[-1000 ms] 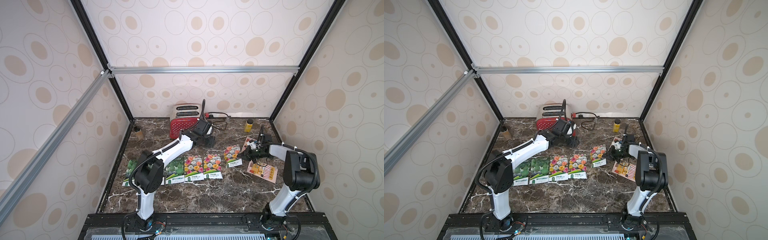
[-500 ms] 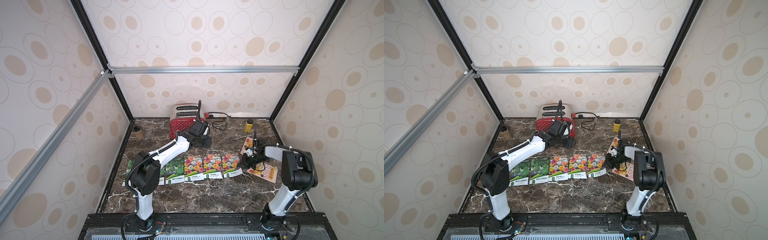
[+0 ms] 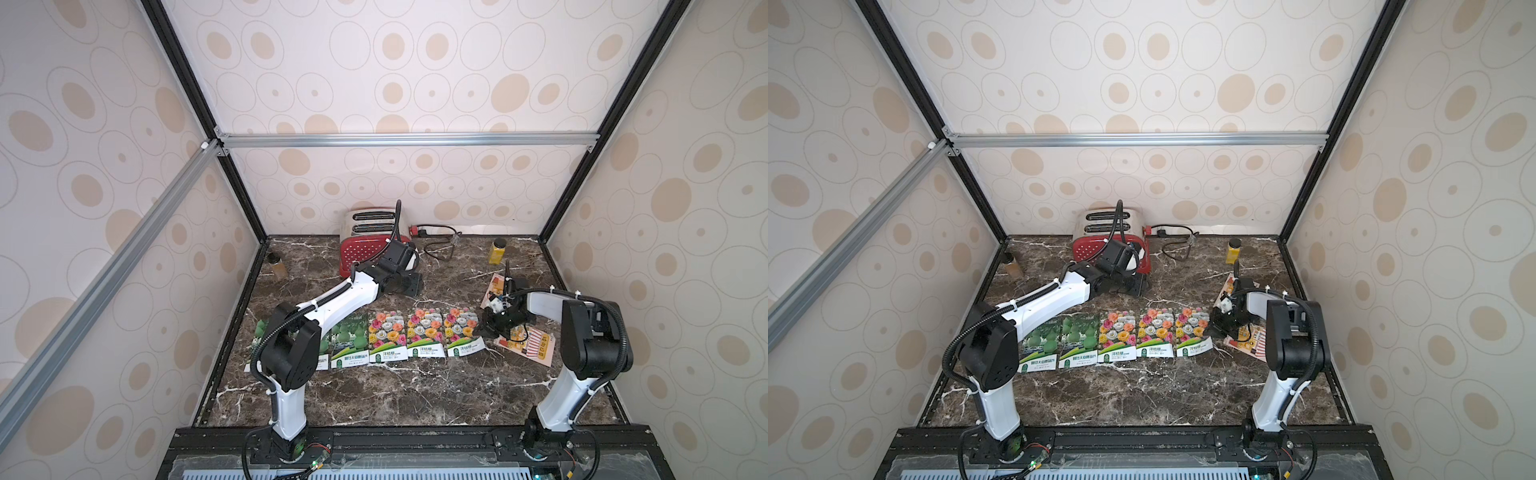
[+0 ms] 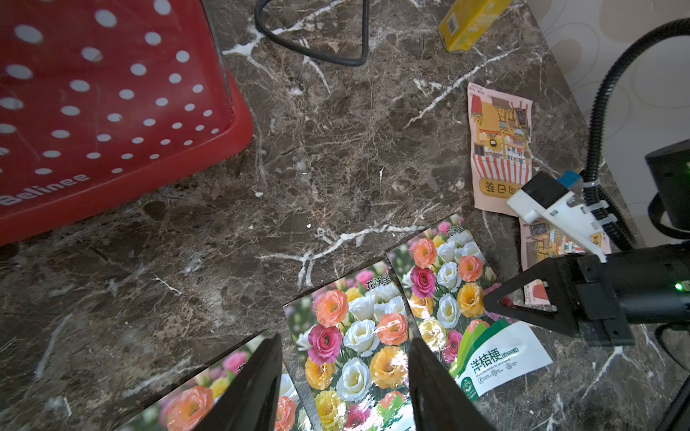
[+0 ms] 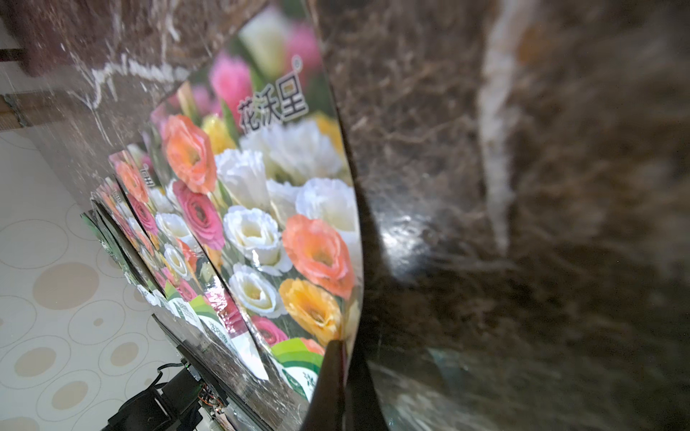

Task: Arrange the seed packets in a row
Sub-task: Place the seed packet at the center of the board.

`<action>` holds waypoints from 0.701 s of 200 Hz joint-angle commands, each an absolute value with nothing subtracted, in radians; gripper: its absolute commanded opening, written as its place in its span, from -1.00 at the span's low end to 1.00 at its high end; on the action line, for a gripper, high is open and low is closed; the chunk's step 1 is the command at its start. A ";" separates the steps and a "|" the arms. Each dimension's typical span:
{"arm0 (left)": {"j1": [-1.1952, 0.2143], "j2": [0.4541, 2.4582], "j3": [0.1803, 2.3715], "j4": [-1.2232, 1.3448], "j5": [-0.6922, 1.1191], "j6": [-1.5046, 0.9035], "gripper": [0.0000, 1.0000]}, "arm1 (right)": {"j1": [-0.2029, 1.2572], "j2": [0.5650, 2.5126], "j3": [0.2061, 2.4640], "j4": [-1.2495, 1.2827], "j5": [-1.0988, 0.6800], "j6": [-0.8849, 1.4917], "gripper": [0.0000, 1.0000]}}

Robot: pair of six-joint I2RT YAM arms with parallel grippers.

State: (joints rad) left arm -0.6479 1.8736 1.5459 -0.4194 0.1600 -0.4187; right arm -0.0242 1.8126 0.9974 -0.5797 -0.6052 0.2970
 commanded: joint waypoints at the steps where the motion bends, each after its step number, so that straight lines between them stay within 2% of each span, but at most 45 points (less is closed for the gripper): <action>1: -0.652 1.858 1.554 -0.405 0.173 -0.419 0.11 | -0.009 1.833 1.008 -0.579 -0.572 0.285 -1.00; 140: -0.652 1.891 1.560 -0.403 0.189 -0.420 0.11 | 0.015 1.838 1.021 -0.578 -0.554 0.285 -0.98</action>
State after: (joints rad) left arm -0.6479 1.8744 1.5459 -0.4141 0.1825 -0.4191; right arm 0.0086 1.8301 1.0225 -0.5644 -0.5972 0.2977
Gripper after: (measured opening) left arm 0.555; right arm 0.041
